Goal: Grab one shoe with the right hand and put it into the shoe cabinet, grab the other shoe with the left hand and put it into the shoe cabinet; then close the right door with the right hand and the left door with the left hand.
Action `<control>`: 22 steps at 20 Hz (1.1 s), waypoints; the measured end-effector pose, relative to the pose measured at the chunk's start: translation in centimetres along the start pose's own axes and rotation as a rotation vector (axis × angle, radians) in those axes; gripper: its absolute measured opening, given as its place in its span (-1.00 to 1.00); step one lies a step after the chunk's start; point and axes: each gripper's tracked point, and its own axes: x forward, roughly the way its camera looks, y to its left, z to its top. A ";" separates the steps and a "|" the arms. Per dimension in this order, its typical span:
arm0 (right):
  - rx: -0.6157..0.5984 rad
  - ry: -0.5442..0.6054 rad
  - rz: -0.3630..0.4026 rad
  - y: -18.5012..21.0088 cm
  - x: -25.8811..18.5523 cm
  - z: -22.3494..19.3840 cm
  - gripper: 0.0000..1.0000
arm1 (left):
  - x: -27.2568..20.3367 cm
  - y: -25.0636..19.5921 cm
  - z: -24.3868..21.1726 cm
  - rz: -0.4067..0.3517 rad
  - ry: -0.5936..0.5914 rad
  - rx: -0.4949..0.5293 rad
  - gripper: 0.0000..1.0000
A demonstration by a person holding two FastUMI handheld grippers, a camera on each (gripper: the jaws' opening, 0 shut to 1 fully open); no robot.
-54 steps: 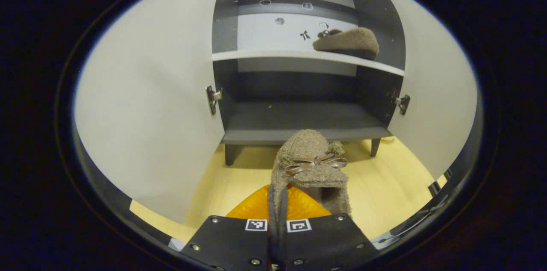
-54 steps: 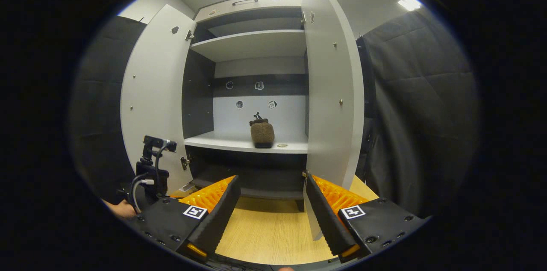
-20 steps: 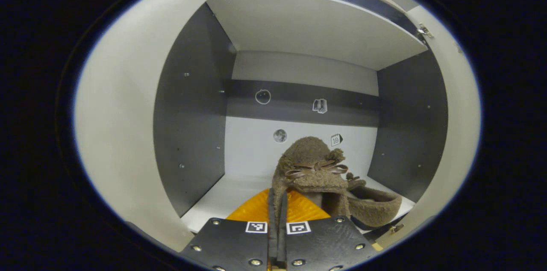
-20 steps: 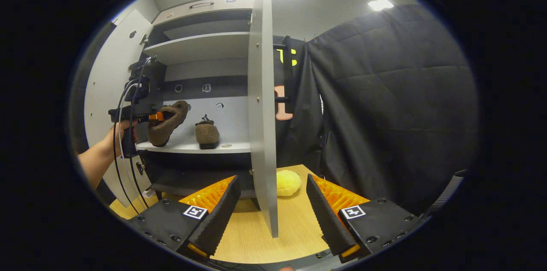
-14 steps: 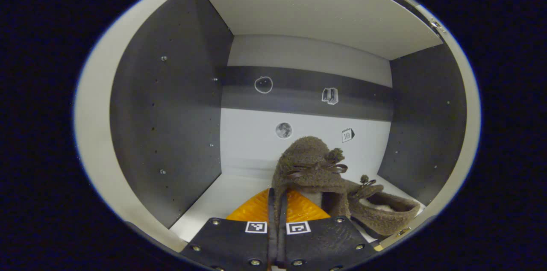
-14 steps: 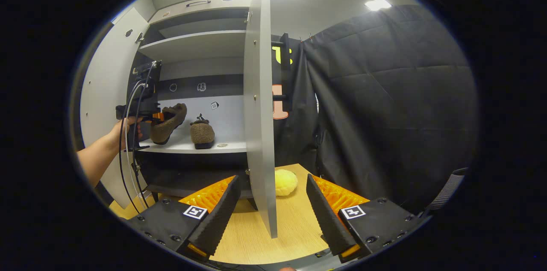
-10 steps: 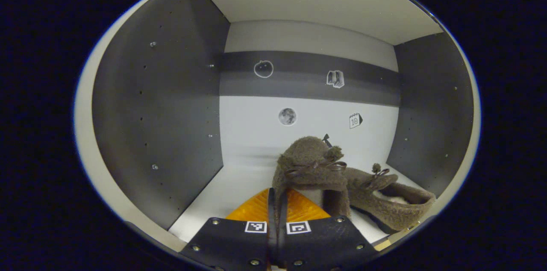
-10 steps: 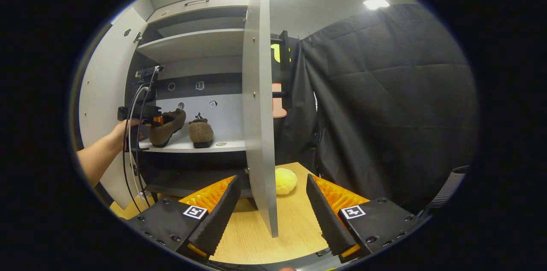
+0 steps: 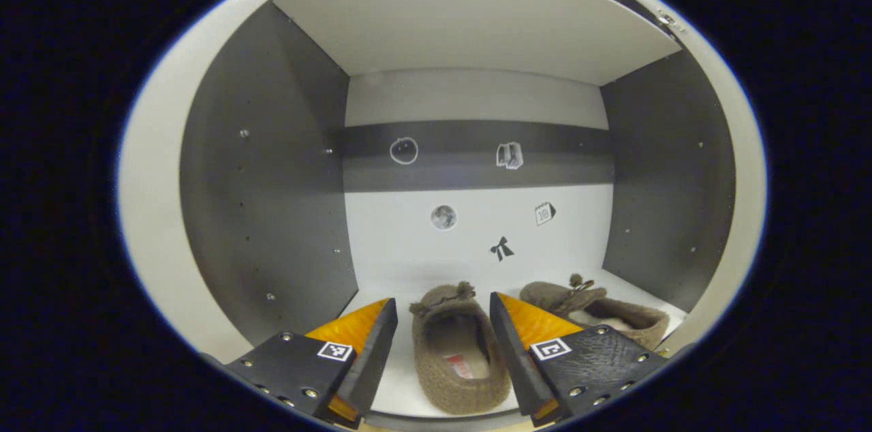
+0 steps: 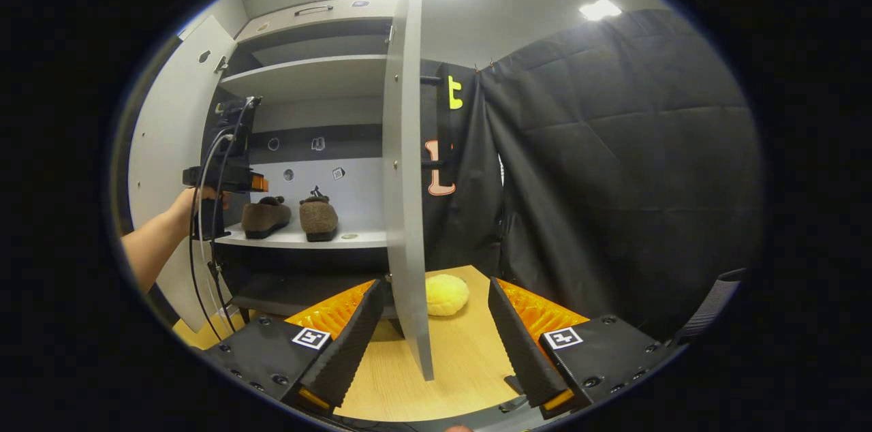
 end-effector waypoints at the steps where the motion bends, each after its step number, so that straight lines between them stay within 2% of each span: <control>1: 0.000 -0.005 0.001 -0.5 -0.1 0.3 0.95 | -1.1 -0.1 0.6 -0.004 -0.015 -0.003 0.72; 9: -0.006 -0.036 0.043 -4.6 -0.2 2.8 0.95 | -12.9 -1.5 3.7 -0.009 -0.122 0.036 0.70; 16: -0.011 -0.052 0.101 -7.2 0.1 4.6 0.93 | -23.1 -0.6 2.2 0.025 -0.137 0.050 0.70; 21: -0.014 -0.072 0.139 -7.6 1.4 6.9 0.95 | -29.9 1.5 0.6 0.068 -0.134 0.029 0.70; 22: -0.010 -0.077 0.139 -7.6 1.7 7.4 0.93 | -31.2 2.3 0.1 0.082 -0.130 0.026 0.57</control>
